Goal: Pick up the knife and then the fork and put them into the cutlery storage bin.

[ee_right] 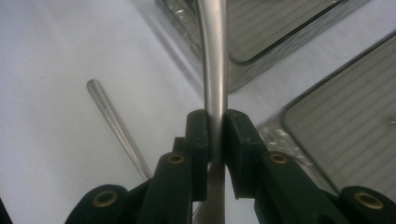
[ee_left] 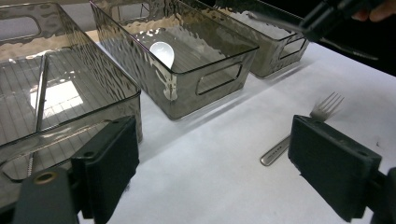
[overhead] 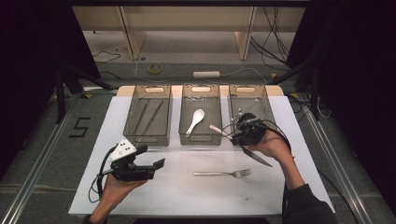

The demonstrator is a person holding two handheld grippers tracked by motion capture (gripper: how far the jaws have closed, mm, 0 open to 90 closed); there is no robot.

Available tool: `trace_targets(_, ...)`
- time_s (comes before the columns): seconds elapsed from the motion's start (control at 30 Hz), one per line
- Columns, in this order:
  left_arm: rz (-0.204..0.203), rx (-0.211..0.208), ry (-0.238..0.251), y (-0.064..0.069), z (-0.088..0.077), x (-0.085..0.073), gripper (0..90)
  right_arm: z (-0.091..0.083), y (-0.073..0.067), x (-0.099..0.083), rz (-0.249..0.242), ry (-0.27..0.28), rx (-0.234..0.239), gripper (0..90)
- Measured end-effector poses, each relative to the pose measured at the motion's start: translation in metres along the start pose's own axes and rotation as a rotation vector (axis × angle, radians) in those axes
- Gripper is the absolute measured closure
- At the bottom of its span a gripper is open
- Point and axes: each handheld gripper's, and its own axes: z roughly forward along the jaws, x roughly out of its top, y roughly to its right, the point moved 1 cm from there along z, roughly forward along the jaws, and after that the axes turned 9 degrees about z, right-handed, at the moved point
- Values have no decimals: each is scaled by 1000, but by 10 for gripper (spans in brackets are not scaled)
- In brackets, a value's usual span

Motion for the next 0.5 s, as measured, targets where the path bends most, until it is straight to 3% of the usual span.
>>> trace_targets(0.23, -6, 1, 5, 0, -1, 0, 156, -8, 22, 20, 40, 16, -18, 805)
trace_targets(0.5, -6, -1, 7, 0, -1, 0, 156, -14, 55, 42, 134, 63, -4, 805)
